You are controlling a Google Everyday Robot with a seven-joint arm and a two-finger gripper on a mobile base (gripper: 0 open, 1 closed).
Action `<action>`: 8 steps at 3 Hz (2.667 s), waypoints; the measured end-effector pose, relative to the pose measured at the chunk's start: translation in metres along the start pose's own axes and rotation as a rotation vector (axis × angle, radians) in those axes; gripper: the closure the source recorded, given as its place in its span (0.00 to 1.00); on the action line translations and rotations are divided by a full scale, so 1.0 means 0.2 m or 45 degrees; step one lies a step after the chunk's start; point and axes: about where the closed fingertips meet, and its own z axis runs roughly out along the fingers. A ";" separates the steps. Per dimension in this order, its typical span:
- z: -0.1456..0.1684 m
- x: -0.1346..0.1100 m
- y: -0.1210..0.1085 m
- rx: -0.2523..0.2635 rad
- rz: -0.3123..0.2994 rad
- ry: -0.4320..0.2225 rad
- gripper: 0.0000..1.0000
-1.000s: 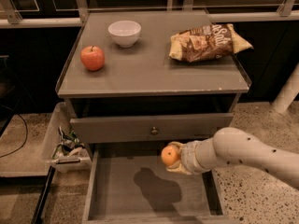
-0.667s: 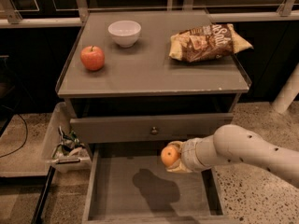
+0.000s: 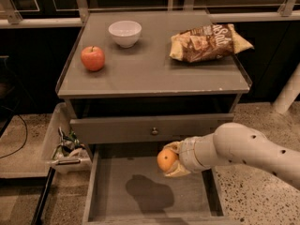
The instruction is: Pick orange from middle drawer and place on counter
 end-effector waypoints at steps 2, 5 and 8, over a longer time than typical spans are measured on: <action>-0.41 -0.54 -0.18 0.134 -0.226 0.064 1.00; -0.94 -0.76 -0.83 0.315 -0.240 -0.063 1.00; -0.84 -0.83 -1.11 0.283 -0.230 -0.165 1.00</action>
Offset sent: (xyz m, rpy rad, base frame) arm 0.0080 0.0692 0.2444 -0.1604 -0.3189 0.1064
